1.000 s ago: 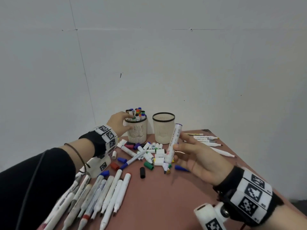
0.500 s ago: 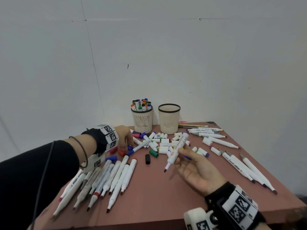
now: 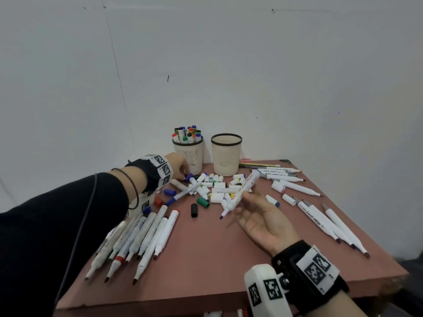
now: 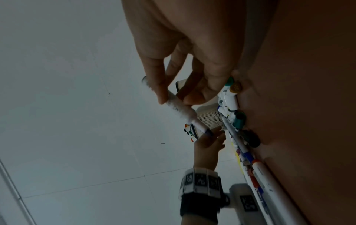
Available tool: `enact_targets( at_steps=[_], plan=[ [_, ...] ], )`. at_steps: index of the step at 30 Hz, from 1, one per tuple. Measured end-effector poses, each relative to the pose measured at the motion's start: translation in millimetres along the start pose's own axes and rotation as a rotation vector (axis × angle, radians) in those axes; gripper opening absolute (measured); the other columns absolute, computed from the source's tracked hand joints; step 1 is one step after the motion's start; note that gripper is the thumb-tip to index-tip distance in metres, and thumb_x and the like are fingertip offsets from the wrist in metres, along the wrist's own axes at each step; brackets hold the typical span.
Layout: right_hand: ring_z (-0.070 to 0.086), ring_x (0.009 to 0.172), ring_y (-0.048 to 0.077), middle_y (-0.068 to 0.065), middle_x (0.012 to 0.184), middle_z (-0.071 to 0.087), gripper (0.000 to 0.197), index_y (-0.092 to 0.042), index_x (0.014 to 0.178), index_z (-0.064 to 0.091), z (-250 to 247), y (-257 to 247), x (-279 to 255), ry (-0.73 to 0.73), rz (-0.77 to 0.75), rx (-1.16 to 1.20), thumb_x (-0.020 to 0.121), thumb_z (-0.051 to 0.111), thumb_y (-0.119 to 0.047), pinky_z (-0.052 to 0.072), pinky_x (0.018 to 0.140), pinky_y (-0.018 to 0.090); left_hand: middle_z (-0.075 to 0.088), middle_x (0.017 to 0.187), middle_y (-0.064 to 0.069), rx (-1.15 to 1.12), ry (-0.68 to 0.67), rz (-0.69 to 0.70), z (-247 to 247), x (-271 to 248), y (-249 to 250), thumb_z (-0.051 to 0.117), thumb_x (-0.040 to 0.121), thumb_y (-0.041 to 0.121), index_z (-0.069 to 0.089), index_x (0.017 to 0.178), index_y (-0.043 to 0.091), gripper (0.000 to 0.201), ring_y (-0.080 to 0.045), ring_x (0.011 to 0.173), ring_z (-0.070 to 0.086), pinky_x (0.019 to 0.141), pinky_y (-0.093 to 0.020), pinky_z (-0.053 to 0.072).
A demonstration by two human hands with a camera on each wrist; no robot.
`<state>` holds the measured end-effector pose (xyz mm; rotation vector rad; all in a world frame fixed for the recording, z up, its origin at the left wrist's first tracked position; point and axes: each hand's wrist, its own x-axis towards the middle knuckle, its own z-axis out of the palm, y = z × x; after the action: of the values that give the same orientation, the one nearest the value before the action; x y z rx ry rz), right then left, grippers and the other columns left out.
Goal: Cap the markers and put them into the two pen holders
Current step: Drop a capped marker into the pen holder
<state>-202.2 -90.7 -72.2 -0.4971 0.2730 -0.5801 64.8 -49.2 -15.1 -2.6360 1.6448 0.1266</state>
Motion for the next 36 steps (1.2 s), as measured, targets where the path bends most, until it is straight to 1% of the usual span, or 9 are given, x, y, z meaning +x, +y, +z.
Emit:
enact_targets(
  at_steps=[6, 9, 12, 15, 20, 24, 28, 32, 36],
  plan=[
    [0.064, 0.070, 0.016, 0.006, 0.079, 0.068, 0.036, -0.022, 0.093, 0.069, -4, 1, 2, -0.074, -0.018, -0.100, 0.066, 0.070, 0.001, 0.051, 0.058, 0.025, 0.065, 0.120, -0.006, 0.115, -0.072, -0.080, 6, 30, 13, 0.065, 0.087, 0.018, 0.062, 0.123, 0.011, 0.037, -0.022, 0.110, 0.060, 0.091, -0.026, 0.048],
    [0.065, 0.074, 0.018, 0.008, 0.084, 0.070, 0.057, -0.024, 0.085, 0.076, -7, 2, 7, -0.120, -0.016, -0.094, 0.035, 0.094, -0.005, 0.052, 0.060, 0.026, 0.066, 0.115, -0.007, 0.158, -0.075, -0.126, 4, 41, 17, 0.070, 0.082, 0.015, 0.066, 0.116, 0.009, 0.034, -0.020, 0.101, 0.063, 0.082, -0.024, 0.050],
    [0.065, 0.076, 0.017, 0.006, 0.084, 0.070, 0.063, -0.025, 0.082, 0.077, -11, 3, 11, -0.144, -0.014, -0.084, 0.025, 0.096, -0.007, 0.052, 0.061, 0.026, 0.064, 0.120, -0.010, 0.188, -0.142, -0.181, -4, 46, 22, 0.066, 0.087, 0.018, 0.064, 0.119, 0.007, 0.034, -0.022, 0.103, 0.061, 0.079, -0.024, 0.045],
    [0.067, 0.076, 0.018, 0.006, 0.085, 0.071, 0.063, -0.025, 0.083, 0.077, -13, 3, 12, -0.173, -0.023, -0.076, 0.026, 0.096, -0.008, 0.052, 0.061, 0.026, 0.063, 0.123, -0.006, 0.210, -0.165, -0.216, -6, 48, 25, 0.068, 0.084, 0.033, 0.061, 0.124, 0.011, 0.045, -0.020, 0.112, 0.059, 0.089, -0.024, 0.046],
    [0.067, 0.078, 0.018, 0.005, 0.088, 0.071, 0.061, -0.026, 0.088, 0.076, -13, 2, 11, -0.195, -0.017, -0.090, 0.033, 0.095, -0.008, 0.052, 0.063, 0.026, 0.065, 0.119, -0.006, 0.268, -0.162, -0.204, -3, 47, 23, 0.072, 0.081, 0.034, 0.062, 0.122, 0.011, 0.048, -0.021, 0.108, 0.061, 0.088, -0.025, 0.049],
    [0.064, 0.078, 0.017, 0.004, 0.084, 0.070, 0.038, -0.024, 0.096, 0.070, -10, 0, 7, -0.171, -0.005, -0.104, 0.065, 0.073, -0.002, 0.050, 0.061, 0.025, 0.066, 0.115, -0.005, 0.291, -0.196, -0.186, -4, 45, 23, 0.072, 0.081, 0.034, 0.064, 0.120, 0.010, 0.047, -0.020, 0.105, 0.061, 0.084, -0.024, 0.048],
    [0.063, 0.079, 0.019, 0.007, 0.088, 0.069, 0.032, -0.023, 0.089, 0.074, -9, 0, 6, -0.155, -0.005, -0.093, 0.067, 0.069, 0.000, 0.051, 0.059, 0.025, 0.067, 0.113, -0.005, 0.280, -0.194, -0.132, -1, 43, 21, 0.072, 0.081, 0.030, 0.065, 0.117, 0.009, 0.043, -0.017, 0.092, 0.058, 0.076, -0.023, 0.045],
    [0.062, 0.085, 0.021, 0.007, 0.086, 0.069, 0.044, -0.022, 0.094, 0.073, -9, 0, 6, -0.158, -0.018, -0.104, 0.057, 0.081, -0.001, 0.051, 0.061, 0.026, 0.062, 0.123, -0.005, 0.255, -0.202, -0.124, 1, 42, 20, 0.072, 0.082, 0.027, 0.060, 0.123, 0.009, 0.047, -0.021, 0.110, 0.058, 0.088, -0.025, 0.046],
    [0.055, 0.101, 0.029, 0.009, 0.092, 0.069, 0.040, -0.022, 0.095, 0.072, -12, 1, 7, -0.134, -0.012, -0.102, 0.062, 0.076, 0.001, 0.052, 0.058, 0.026, 0.063, 0.121, -0.008, 0.182, -0.211, -0.105, -1, 40, 17, 0.075, 0.078, 0.016, 0.060, 0.121, 0.008, 0.046, -0.024, 0.111, 0.059, 0.082, -0.025, 0.047]
  ],
)
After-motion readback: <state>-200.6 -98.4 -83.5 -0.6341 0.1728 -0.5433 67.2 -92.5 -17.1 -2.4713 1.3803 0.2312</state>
